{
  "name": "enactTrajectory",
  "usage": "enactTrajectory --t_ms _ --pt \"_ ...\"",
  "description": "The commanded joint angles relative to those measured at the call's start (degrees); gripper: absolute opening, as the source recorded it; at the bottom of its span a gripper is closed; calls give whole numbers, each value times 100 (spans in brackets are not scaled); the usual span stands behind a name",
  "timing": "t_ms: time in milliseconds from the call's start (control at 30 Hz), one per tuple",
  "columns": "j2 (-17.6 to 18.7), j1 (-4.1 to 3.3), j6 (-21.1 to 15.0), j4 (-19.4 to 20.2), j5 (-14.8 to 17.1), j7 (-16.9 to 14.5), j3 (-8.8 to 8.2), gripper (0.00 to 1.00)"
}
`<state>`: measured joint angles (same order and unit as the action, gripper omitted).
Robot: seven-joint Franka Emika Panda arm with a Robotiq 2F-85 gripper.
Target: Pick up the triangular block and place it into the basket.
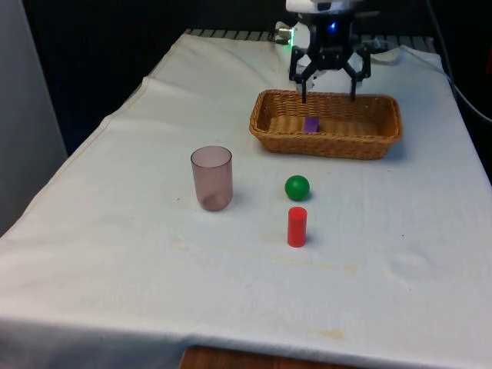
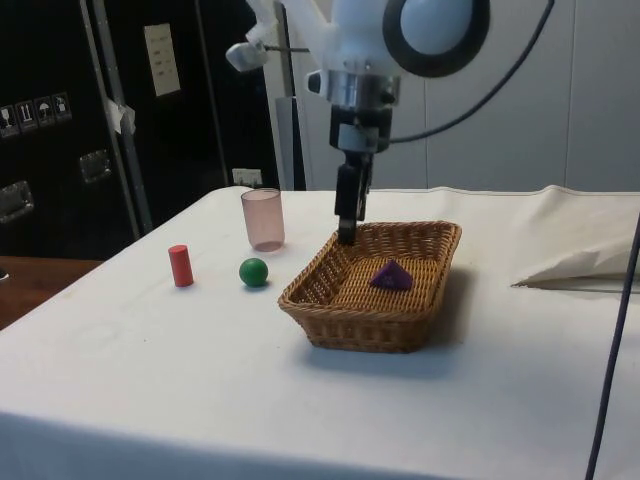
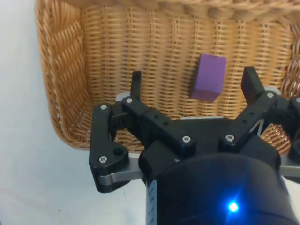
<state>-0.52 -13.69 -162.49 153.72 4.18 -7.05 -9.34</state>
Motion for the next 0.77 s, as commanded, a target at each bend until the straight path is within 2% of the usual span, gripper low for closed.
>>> enactTrajectory --t_ms 0,100,133,167,333,433,467,600,733 --pt "-17 11 132 -97 -80 46 -11 100" --pt "-63 11 338 -286 -74 52 -11 100" --pt "-40 0 258 -252 0 0 0 100" --pt "-74 11 395 -338 -74 52 -6 100" --pt "-109 6 682 -630 -63 52 -6 100" --pt "-109 6 819 -791 -57 52 -6 100" --pt "-109 0 745 -751 0 0 0 100" --pt "-92 0 1037 -1066 -63 63 0 100" --pt "-103 -6 1152 -1169 0 11 0 100"
